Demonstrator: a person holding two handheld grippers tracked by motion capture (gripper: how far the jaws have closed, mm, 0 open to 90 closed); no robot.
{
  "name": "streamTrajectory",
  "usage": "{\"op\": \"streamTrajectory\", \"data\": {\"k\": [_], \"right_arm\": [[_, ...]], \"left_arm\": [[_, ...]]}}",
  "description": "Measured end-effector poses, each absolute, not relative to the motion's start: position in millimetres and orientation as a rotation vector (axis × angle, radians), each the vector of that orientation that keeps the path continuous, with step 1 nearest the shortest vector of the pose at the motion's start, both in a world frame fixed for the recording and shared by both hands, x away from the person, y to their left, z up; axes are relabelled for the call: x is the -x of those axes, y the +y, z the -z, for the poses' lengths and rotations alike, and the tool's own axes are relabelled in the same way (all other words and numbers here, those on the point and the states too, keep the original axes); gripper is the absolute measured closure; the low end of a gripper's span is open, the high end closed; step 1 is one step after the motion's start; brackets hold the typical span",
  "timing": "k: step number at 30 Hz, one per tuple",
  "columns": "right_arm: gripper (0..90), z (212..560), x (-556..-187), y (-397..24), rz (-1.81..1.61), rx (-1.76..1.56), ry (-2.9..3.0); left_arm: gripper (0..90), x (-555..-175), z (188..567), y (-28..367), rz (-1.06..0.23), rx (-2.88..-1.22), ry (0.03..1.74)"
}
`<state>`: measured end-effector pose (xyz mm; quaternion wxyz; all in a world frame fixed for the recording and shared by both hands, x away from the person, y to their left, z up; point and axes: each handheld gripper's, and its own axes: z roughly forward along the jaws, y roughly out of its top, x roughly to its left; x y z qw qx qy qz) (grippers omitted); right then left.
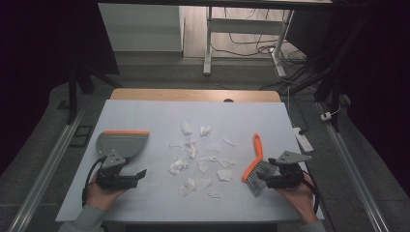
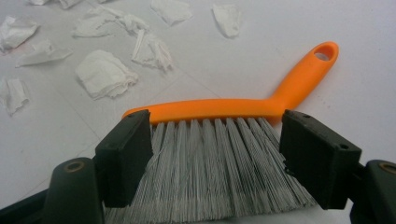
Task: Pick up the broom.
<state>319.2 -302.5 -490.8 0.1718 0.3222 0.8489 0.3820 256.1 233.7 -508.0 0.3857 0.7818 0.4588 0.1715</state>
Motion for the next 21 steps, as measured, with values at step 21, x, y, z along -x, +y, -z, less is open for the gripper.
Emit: {"op": "streamTrajectory", "data": {"k": [21], "right_arm": [[25.7, 488.6, -318.0, -299.1, -1.073, -0.893, 2.422]], "left_arm": [[20.5, -257.6, 508.4, 233.7, -0.448, -1.994, 1.171]]}}
